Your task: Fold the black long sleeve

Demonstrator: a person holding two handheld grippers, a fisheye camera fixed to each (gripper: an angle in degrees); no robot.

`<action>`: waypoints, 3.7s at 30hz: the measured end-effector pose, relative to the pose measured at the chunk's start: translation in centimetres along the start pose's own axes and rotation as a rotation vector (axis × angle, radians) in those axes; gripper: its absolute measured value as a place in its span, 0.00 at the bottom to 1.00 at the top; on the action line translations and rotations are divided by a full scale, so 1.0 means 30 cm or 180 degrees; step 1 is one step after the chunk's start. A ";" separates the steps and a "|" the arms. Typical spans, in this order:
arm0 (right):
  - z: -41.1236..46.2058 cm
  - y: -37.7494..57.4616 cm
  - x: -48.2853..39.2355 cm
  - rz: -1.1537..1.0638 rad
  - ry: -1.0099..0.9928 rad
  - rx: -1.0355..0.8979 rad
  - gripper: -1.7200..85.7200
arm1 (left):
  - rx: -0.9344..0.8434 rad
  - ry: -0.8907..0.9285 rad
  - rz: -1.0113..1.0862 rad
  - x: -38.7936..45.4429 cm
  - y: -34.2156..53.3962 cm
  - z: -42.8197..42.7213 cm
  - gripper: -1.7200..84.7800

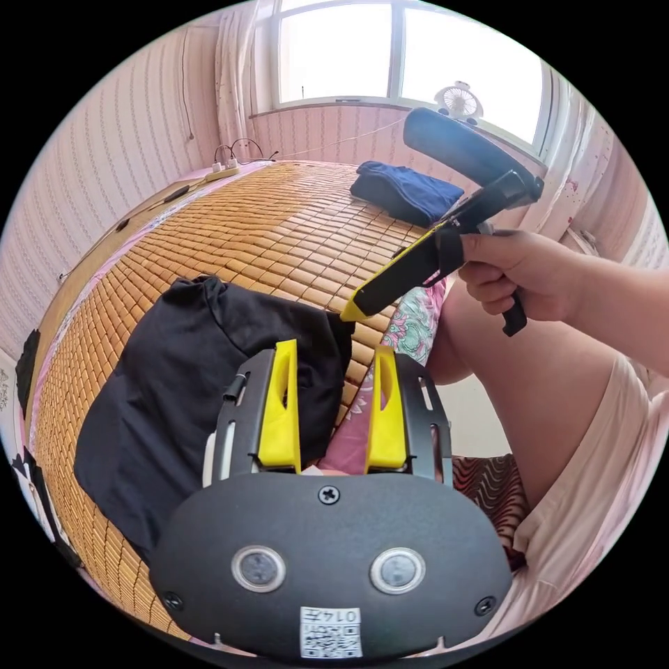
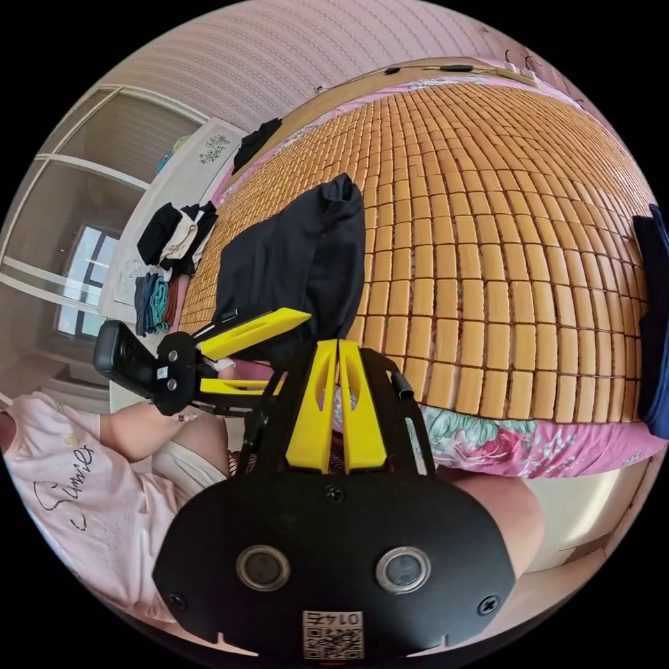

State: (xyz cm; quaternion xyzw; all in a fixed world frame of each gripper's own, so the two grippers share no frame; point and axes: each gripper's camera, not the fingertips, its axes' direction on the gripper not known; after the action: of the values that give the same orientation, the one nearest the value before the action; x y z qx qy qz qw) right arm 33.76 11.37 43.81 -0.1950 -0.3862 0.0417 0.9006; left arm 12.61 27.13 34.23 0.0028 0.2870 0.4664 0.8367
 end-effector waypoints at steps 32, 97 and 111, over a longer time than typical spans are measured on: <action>-0.361 0.307 0.511 0.1260 -0.1737 0.1224 0.05 | 0.0146 -0.0278 -0.0153 0.107 0.227 -0.550 0.01; -0.427 -0.337 -0.264 -0.1299 0.0633 -0.0696 0.09 | -0.0475 0.0312 -0.2140 -0.741 0.239 -0.029 0.02; -1.110 0.392 -0.198 -0.1028 0.0356 0.1282 0.07 | 0.0381 0.0449 -0.0853 -0.517 -0.131 -0.370 0.01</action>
State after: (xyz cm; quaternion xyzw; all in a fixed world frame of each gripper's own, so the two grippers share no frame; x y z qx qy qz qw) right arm 54.20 10.24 14.43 0.0503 -0.3459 -0.0373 0.9362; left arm 4.10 9.87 31.29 -0.0184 0.3702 0.3316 0.8676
